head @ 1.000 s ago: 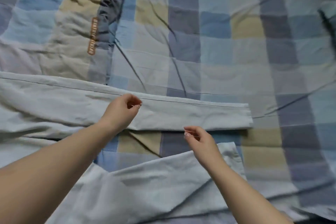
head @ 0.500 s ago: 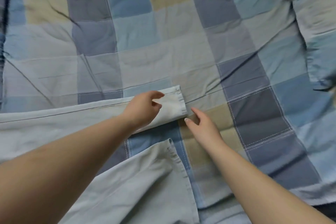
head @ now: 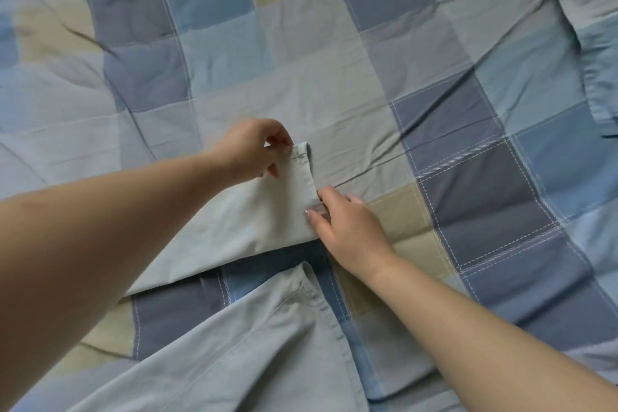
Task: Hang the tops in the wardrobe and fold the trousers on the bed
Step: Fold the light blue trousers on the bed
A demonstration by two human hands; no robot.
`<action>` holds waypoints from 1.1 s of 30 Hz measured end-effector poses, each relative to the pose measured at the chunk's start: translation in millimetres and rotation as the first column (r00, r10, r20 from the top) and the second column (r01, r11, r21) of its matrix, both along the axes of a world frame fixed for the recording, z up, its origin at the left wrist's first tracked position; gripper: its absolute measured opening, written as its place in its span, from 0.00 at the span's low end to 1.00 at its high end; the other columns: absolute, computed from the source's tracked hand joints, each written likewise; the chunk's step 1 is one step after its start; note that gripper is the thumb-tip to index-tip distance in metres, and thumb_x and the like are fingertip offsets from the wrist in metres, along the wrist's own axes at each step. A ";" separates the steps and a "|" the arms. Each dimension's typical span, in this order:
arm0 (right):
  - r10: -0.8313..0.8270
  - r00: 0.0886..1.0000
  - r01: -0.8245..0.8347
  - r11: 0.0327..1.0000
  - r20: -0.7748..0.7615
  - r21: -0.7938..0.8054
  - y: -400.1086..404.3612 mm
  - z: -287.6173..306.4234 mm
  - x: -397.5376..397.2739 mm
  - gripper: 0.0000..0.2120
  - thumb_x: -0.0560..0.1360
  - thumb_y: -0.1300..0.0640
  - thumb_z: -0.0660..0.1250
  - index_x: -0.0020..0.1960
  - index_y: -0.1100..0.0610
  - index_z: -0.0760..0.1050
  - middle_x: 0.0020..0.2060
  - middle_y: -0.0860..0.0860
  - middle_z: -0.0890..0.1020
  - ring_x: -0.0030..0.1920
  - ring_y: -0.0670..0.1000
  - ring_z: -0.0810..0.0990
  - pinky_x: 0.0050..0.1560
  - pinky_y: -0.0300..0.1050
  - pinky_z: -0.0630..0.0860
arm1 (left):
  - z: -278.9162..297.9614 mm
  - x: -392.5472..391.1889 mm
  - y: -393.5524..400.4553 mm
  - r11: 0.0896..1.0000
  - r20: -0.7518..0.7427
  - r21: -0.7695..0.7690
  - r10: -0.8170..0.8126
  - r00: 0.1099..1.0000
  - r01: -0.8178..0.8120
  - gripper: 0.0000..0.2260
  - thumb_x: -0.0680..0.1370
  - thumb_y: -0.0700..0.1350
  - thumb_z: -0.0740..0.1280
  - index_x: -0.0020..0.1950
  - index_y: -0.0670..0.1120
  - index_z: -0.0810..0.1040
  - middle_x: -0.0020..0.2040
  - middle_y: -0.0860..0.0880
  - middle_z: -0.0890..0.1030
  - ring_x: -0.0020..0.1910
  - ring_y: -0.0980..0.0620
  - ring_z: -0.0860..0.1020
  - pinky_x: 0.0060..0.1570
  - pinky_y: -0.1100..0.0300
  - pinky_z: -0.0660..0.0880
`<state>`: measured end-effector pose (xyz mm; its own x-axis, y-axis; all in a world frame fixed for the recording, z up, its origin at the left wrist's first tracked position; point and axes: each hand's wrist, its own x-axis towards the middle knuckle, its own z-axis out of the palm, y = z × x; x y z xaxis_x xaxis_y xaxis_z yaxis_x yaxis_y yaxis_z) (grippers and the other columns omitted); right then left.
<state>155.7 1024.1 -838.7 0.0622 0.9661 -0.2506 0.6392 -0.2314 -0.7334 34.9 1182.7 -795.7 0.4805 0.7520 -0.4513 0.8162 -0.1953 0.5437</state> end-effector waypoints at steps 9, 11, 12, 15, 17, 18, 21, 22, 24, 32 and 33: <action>-0.410 0.692 0.197 0.899 -0.594 -0.391 21.0 25.2 0.7 0.04 0.77 0.55 0.65 0.45 0.47 0.72 0.45 0.45 0.78 0.33 0.47 0.82 0.40 0.44 0.81 | 47.4 10.7 36.2 0.929 0.167 0.294 0.180 0.969 -0.223 0.06 0.74 0.39 0.56 0.47 0.48 0.69 0.44 0.42 0.82 0.46 0.42 0.81 0.49 0.46 0.77; -0.573 0.376 0.226 0.819 -0.728 -0.528 23.5 29.5 13.1 0.05 0.78 0.55 0.65 0.43 0.50 0.73 0.45 0.45 0.78 0.19 0.43 0.69 0.31 0.41 0.78 | 52.9 19.2 42.8 0.916 0.163 0.339 0.165 0.973 -0.212 0.10 0.71 0.45 0.57 0.50 0.47 0.71 0.49 0.41 0.81 0.51 0.41 0.78 0.51 0.49 0.74; -0.613 0.323 0.230 0.790 -0.721 -0.568 25.2 29.2 19.4 0.03 0.77 0.55 0.66 0.45 0.52 0.74 0.46 0.47 0.79 0.18 0.42 0.65 0.31 0.40 0.78 | 52.0 24.3 44.4 0.918 0.121 0.354 0.146 0.982 -0.180 0.11 0.72 0.46 0.60 0.52 0.46 0.72 0.52 0.41 0.81 0.52 0.42 0.77 0.49 0.53 0.71; -0.611 0.540 0.309 0.784 -0.579 -0.539 25.8 12.0 31.9 0.07 0.78 0.54 0.65 0.53 0.56 0.76 0.45 0.52 0.77 0.22 0.42 0.67 0.48 0.51 0.81 | 32.2 37.7 41.2 0.951 -0.037 0.303 0.079 0.996 -0.065 0.10 0.79 0.42 0.61 0.60 0.44 0.73 0.59 0.42 0.77 0.57 0.42 0.74 0.48 0.57 0.66; -0.607 0.610 0.328 0.779 -0.510 -0.535 21.7 0.7 31.9 0.07 0.77 0.55 0.66 0.53 0.56 0.76 0.41 0.50 0.77 0.27 0.43 0.72 0.52 0.52 0.81 | 14.6 39.5 33.6 0.980 -0.137 0.200 0.012 0.990 0.016 0.15 0.80 0.40 0.59 0.67 0.45 0.70 0.66 0.40 0.73 0.63 0.41 0.72 0.57 0.56 0.67; -0.618 0.609 0.331 0.768 -0.498 -0.548 18.0 -3.6 30.7 0.05 0.77 0.57 0.66 0.52 0.55 0.75 0.40 0.48 0.77 0.29 0.43 0.76 0.51 0.50 0.81 | 6.6 37.8 28.4 0.987 -0.174 0.148 -0.030 0.984 0.057 0.18 0.79 0.40 0.60 0.70 0.45 0.67 0.69 0.40 0.70 0.67 0.41 0.69 0.62 0.56 0.66; -0.678 0.594 0.375 0.710 -0.434 -0.596 -9.9 -18.7 23.7 0.05 0.77 0.60 0.65 0.50 0.51 0.72 0.40 0.47 0.80 0.34 0.43 0.79 0.40 0.41 0.79 | -11.0 24.2 -0.5 0.995 -0.146 0.055 -0.080 0.986 0.089 0.23 0.79 0.42 0.64 0.73 0.48 0.64 0.73 0.43 0.64 0.71 0.45 0.66 0.69 0.54 0.63; -0.702 0.580 0.397 0.687 -0.413 -0.609 -24.1 -22.0 19.8 0.05 0.78 0.61 0.65 0.49 0.52 0.72 0.39 0.47 0.81 0.34 0.43 0.79 0.35 0.37 0.78 | -14.8 17.3 -13.1 0.995 -0.108 0.068 -0.066 0.992 0.073 0.20 0.79 0.42 0.64 0.70 0.48 0.68 0.71 0.45 0.68 0.68 0.47 0.70 0.66 0.55 0.67; -0.727 0.569 0.416 0.658 -0.385 -0.628 -55.4 -25.7 9.5 0.03 0.77 0.60 0.65 0.46 0.53 0.73 0.37 0.49 0.82 0.35 0.43 0.80 0.31 0.34 0.77 | -19.2 2.4 -41.9 0.991 -0.062 0.098 -0.088 0.994 0.093 0.10 0.78 0.41 0.65 0.58 0.47 0.77 0.58 0.48 0.78 0.56 0.50 0.78 0.54 0.61 0.71; -0.475 0.812 0.214 0.784 -0.340 -0.583 -167.1 -18.9 -43.2 0.04 0.72 0.49 0.70 0.45 0.44 0.75 0.42 0.43 0.82 0.44 0.42 0.80 0.46 0.39 0.76 | -40.2 -62.5 -149.6 0.975 -0.141 -0.111 -0.209 0.968 0.194 0.18 0.73 0.52 0.71 0.61 0.51 0.75 0.55 0.51 0.76 0.54 0.53 0.76 0.54 0.56 0.73; -0.437 0.827 0.178 0.800 -0.354 -0.573 -170.2 -17.3 -46.7 0.04 0.72 0.48 0.70 0.45 0.43 0.75 0.42 0.43 0.82 0.44 0.41 0.80 0.45 0.39 0.76 | -42.0 -62.9 -153.9 0.981 -0.148 -0.107 -0.175 0.973 0.160 0.18 0.73 0.51 0.71 0.61 0.51 0.75 0.55 0.51 0.76 0.55 0.52 0.75 0.54 0.55 0.73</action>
<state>109.0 853.9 -856.0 0.0894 0.6432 -0.7605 0.0962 -0.7655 -0.6362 -27.9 1028.7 -837.7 0.5143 0.6174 -0.5953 0.8523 -0.2909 0.4347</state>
